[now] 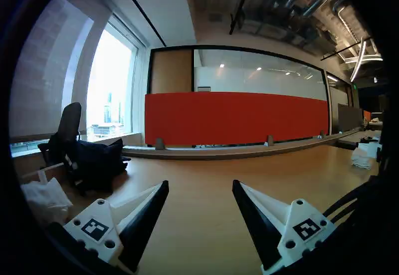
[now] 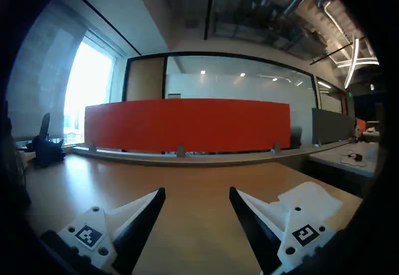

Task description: Fold towel

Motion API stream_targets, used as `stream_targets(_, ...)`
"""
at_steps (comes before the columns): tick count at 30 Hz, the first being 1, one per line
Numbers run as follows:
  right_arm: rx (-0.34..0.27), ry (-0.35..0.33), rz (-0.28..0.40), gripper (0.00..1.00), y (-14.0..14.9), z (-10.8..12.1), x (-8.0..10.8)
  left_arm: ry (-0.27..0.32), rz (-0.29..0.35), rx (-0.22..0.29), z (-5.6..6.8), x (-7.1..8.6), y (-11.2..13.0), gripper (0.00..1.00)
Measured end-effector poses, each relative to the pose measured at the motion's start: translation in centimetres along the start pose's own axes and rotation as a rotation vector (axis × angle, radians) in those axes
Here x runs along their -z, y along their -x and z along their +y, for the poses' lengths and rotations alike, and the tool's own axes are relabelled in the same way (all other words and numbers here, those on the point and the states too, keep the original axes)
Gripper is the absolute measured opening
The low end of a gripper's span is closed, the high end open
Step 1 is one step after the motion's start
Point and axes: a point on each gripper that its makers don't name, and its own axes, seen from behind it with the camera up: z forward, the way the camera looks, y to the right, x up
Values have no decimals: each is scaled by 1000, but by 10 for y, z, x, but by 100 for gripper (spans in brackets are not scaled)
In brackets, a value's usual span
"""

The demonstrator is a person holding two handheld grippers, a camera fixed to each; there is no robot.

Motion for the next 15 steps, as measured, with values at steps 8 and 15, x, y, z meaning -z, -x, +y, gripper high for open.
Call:
stream_targets(8,0,0,0,100,0,0,0,0,-1,1,-2,0,0,94)
stream_targets(15,0,0,0,99,0,-1,0,1,-1,3,-1,-1,2,94)
